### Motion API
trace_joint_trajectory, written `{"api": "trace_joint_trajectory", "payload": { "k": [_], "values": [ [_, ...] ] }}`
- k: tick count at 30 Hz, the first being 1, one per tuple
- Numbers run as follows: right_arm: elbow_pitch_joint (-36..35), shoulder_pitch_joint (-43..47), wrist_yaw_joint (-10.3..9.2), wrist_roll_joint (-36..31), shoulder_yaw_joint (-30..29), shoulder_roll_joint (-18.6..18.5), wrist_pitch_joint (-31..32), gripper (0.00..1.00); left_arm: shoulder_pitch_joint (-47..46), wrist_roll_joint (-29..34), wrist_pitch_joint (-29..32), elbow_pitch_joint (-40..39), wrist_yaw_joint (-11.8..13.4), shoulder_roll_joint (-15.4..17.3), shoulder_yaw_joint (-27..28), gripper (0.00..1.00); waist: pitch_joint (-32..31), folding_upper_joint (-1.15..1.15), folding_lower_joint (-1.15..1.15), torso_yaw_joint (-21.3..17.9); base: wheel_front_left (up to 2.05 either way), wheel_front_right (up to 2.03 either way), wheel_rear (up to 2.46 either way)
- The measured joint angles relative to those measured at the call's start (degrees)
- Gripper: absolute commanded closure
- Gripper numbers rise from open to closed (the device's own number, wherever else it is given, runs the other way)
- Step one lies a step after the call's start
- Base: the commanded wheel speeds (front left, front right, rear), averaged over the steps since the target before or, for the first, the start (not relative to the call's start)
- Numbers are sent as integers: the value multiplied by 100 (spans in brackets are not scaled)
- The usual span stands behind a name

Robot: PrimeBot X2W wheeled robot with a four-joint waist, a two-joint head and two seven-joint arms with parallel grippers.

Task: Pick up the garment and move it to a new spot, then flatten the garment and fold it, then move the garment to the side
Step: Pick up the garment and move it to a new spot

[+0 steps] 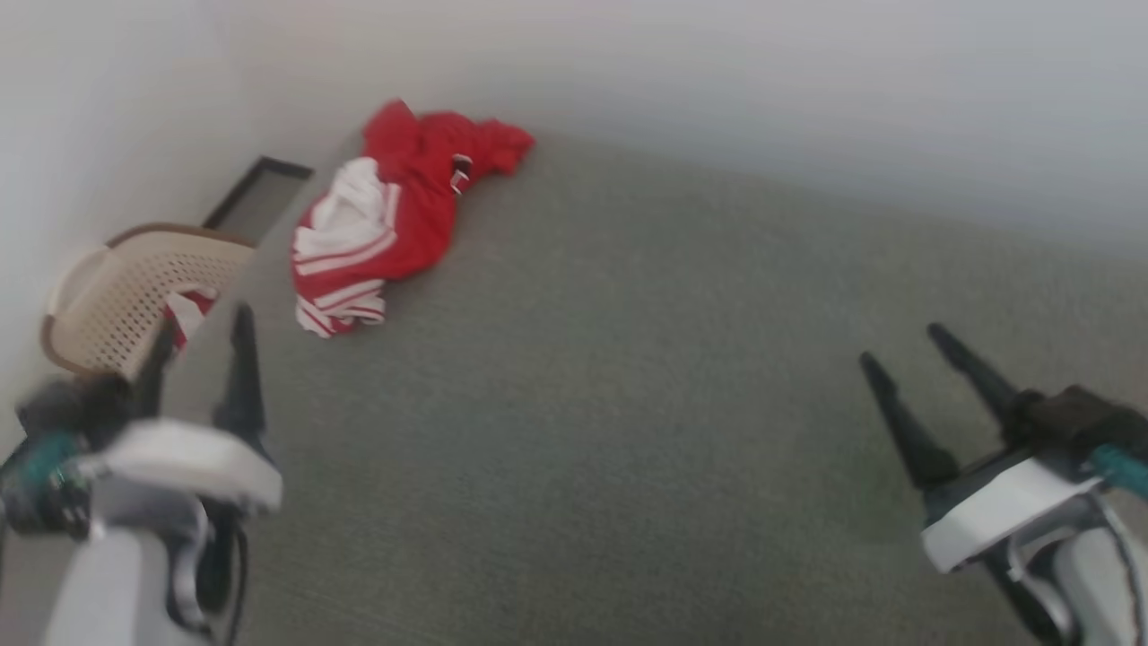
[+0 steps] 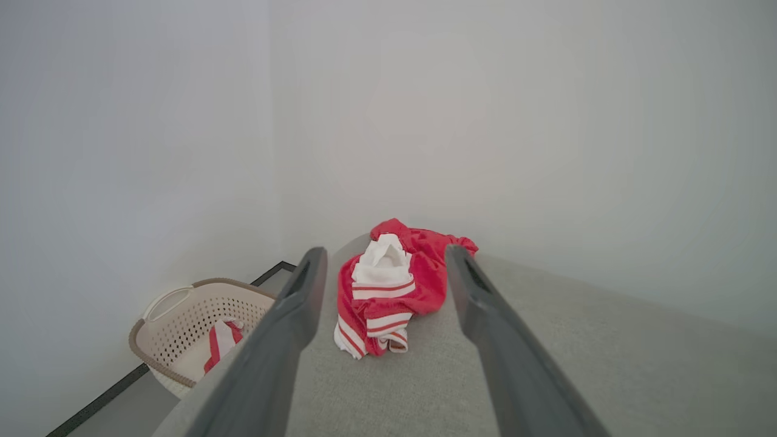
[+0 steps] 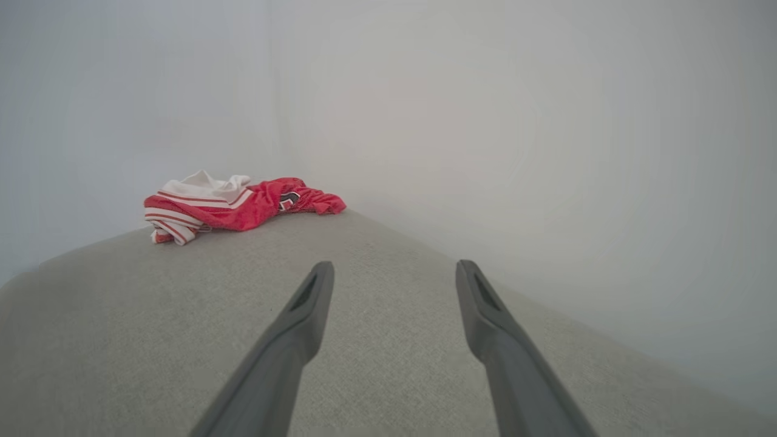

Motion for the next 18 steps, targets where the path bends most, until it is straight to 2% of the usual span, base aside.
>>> {"api": "trace_joint_trajectory", "payload": {
  "k": [4, 10, 18],
  "values": [
    [-334, -81, 0, 82, -90, -352, 94, 0, -703, -52, 196, 366, 5, 149, 40, 0, 393, 0, 0, -191, 0, 0, 0],
    [-887, -172, 0, 245, -258, -832, 186, 0, -1908, -238, 482, 1433, 112, 339, 159, 0, 1115, 0, 0, -541, 0, 0, 0],
    [-1418, -258, 0, 391, -452, -1236, 265, 0, -3048, -336, 723, 3062, 422, 545, 326, 0, 1842, 0, 0, -886, 0, 0, 0]
  ]
}}
